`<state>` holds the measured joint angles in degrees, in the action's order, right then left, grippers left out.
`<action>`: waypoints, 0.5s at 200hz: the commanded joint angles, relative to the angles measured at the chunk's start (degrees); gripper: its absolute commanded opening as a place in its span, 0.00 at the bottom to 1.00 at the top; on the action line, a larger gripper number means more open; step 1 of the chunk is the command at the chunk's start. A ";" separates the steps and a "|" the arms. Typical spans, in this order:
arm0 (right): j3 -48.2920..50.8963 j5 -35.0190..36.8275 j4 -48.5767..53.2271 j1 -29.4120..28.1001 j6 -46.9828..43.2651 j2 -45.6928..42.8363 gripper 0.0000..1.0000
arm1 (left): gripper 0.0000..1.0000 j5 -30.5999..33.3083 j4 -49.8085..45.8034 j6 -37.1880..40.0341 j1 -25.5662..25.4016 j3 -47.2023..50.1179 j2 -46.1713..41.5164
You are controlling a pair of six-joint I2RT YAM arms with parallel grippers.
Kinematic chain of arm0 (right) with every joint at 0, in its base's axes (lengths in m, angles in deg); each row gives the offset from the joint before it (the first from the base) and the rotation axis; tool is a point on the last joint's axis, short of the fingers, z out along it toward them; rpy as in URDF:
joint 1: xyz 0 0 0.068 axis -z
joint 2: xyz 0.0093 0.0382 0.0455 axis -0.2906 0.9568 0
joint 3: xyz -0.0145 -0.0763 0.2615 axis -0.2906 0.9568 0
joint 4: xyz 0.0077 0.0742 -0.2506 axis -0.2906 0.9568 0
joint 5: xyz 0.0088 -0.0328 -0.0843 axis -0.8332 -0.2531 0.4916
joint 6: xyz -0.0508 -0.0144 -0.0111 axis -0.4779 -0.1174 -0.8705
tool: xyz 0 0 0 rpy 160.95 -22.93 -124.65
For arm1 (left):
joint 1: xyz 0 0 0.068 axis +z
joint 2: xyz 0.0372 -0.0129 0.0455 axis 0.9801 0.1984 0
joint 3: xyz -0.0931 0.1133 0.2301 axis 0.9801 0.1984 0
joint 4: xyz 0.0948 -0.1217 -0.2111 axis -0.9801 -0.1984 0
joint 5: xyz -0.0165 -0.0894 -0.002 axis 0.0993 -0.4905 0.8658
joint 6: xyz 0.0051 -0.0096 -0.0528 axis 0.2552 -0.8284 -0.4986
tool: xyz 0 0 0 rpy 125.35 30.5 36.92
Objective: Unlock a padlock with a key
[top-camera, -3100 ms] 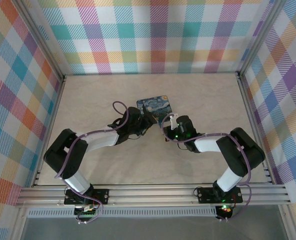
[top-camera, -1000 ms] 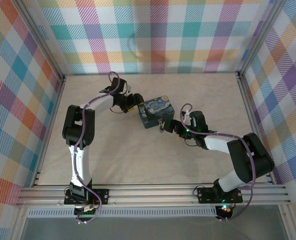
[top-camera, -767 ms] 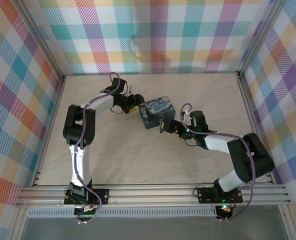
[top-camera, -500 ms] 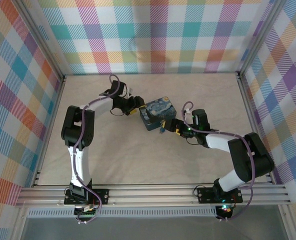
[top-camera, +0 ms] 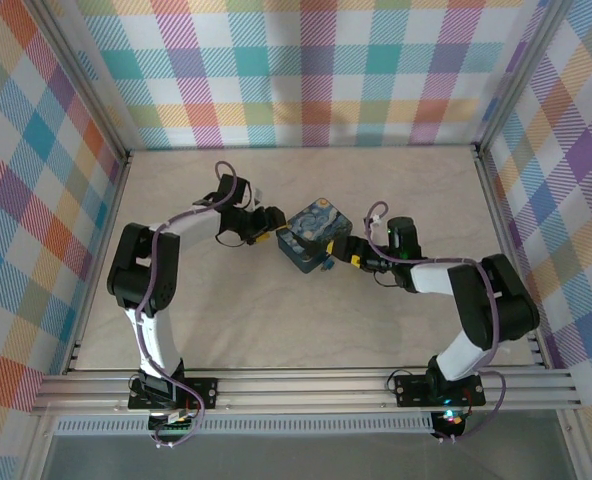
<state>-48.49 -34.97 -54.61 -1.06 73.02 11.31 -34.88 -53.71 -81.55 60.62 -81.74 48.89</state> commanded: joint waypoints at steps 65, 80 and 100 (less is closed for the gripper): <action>-1.09 -3.72 -13.47 0.49 0.48 7.53 0.85 | 0.68 5.13 -7.67 0.34 -1.24 -0.72 -9.49; -1.56 -4.01 -14.38 0.45 1.07 8.67 0.85 | 0.68 4.95 -8.17 0.00 -2.45 -1.07 -10.82; -2.59 -4.12 -13.98 0.50 1.39 10.00 0.84 | 0.67 2.81 -7.63 -1.49 -4.17 -1.54 -11.38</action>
<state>-48.97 -37.33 -65.03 -1.02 73.57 19.64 -30.13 -59.92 -81.70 58.98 -81.58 39.66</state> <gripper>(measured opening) 0.845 0.674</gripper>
